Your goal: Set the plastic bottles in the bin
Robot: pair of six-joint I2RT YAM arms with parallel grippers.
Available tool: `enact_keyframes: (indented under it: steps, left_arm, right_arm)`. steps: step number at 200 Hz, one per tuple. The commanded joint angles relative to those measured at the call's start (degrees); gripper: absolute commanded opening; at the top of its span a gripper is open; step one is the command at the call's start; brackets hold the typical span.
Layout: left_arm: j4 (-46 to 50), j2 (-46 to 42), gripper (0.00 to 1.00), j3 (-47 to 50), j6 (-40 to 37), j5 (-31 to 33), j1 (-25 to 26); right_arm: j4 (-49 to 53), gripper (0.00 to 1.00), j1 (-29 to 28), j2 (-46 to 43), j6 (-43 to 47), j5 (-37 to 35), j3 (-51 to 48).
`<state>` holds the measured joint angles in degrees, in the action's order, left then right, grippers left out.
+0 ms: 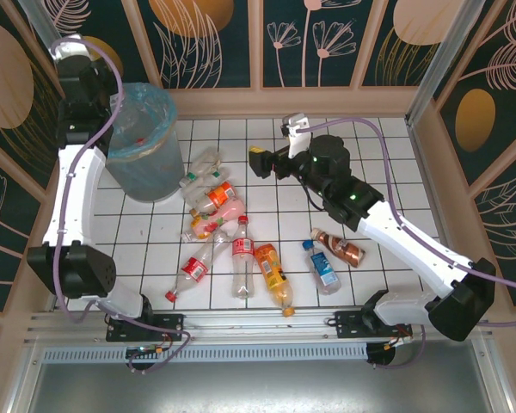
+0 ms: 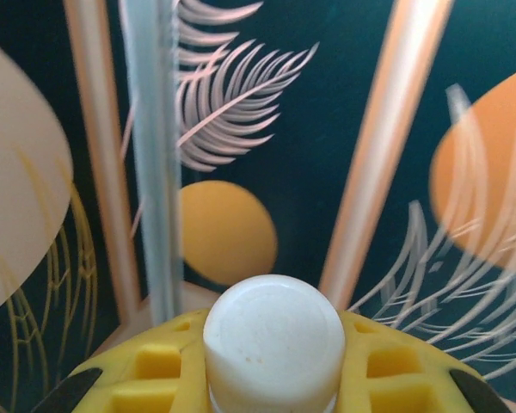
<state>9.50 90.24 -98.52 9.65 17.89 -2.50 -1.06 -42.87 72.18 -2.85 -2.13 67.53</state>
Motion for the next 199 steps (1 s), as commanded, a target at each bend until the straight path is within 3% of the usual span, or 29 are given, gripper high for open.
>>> enact_keyframes:
  steps: [1, 17, 31, 45, 59, 72, 163, 199]
  left_arm:
    - [-10.49, -0.28, 0.00, 5.35, -1.43, -0.60, -0.57]
    - [-12.13, 0.39, 0.06, 6.86, -2.51, -0.09, -0.74]
    - [-11.77, 0.99, 0.28, 7.10, -2.79, -0.48, -0.95]
    - [-12.20, 0.93, 0.39, 7.78, -2.63, -0.83, -0.93]
    - [-13.09, 0.32, 0.56, 8.82, -2.19, -1.10, -0.98]
    - [-13.36, -0.12, 0.63, 9.28, -1.94, -1.28, -0.95]
    - [-12.84, -2.10, 0.61, 10.27, -0.55, -3.26, -1.01]
    - [-9.98, -3.78, 0.57, 7.47, 0.44, -8.35, -0.92]
  right_arm:
    - [-0.44, 0.99, -0.50, -0.80, 0.37, -1.65, -1.47]
    - [0.05, 0.99, -0.63, -0.82, 0.05, -1.82, -1.66]
    - [0.39, 0.99, -0.76, -0.80, -0.17, -2.04, -1.69]
    - [0.59, 0.99, -0.89, -0.82, -0.33, -2.26, -1.61]
    - [0.62, 0.99, -1.05, -0.82, -0.44, -2.40, -1.41]
    - [0.64, 0.99, -1.20, -0.72, -0.49, -2.44, -1.35]
    - [1.52, 0.99, -1.78, -0.55, -0.57, -3.64, -0.87]
    - [7.11, 0.98, -1.69, 1.06, -0.67, -5.10, 1.87]
